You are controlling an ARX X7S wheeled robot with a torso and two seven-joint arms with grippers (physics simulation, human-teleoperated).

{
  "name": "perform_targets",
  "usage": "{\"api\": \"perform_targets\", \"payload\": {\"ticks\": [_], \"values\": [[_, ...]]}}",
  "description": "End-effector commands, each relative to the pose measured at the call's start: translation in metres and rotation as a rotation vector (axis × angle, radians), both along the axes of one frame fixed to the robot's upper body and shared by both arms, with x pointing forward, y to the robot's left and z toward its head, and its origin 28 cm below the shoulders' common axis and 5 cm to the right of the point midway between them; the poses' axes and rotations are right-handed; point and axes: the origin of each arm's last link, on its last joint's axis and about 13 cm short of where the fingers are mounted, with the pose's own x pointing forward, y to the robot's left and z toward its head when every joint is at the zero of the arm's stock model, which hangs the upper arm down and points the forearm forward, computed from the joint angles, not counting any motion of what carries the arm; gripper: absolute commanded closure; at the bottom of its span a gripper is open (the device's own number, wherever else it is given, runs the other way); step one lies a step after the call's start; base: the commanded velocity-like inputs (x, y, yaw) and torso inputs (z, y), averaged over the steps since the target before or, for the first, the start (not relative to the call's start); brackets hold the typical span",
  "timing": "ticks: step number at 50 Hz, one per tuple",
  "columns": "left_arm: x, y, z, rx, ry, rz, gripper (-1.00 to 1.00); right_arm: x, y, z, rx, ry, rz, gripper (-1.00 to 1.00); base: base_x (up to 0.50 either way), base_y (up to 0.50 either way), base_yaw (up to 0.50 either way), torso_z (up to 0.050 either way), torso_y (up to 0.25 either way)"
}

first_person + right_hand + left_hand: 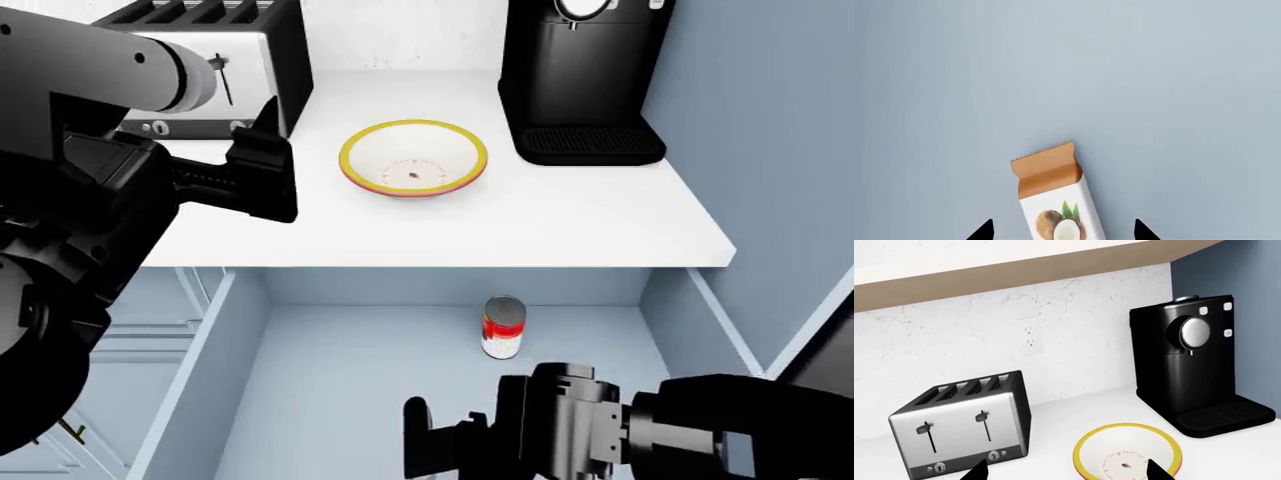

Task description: Place the bar in the bowl and close the drawer.

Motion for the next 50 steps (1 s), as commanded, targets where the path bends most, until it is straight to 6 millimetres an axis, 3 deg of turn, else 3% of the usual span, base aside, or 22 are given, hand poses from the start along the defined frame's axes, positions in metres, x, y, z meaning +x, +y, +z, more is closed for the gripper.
{"api": "perform_targets", "payload": {"ticks": [1,30,31,43,50], "values": [[0.000,0.000,-0.002,-0.004,0.001,-0.003,-1.00,0.000,-0.006,-0.011,-0.014,0.014,-0.020,-1.00,0.00,0.00,0.00,0.000,0.000],[0.002,0.001,-0.006,-0.005,0.007,0.002,-1.00,-0.002,-0.013,-0.029,-0.037,0.037,-0.057,-1.00,0.00,0.00,0.00,0.000,0.000],[0.002,0.001,-0.006,-0.004,0.007,0.003,-1.00,-0.003,-0.012,-0.029,-0.033,0.037,-0.060,1.00,0.00,0.00,0.00,0.000,0.000],[0.002,0.000,-0.006,-0.002,0.006,0.003,-1.00,-0.007,-0.007,-0.011,0.004,0.033,-0.048,1.00,0.00,0.00,0.00,0.000,0.000],[0.001,0.000,-0.005,-0.001,0.006,0.002,-1.00,-0.012,-0.007,0.023,0.024,-0.024,-0.017,1.00,0.00,0.00,0.00,0.000,0.000]]}}
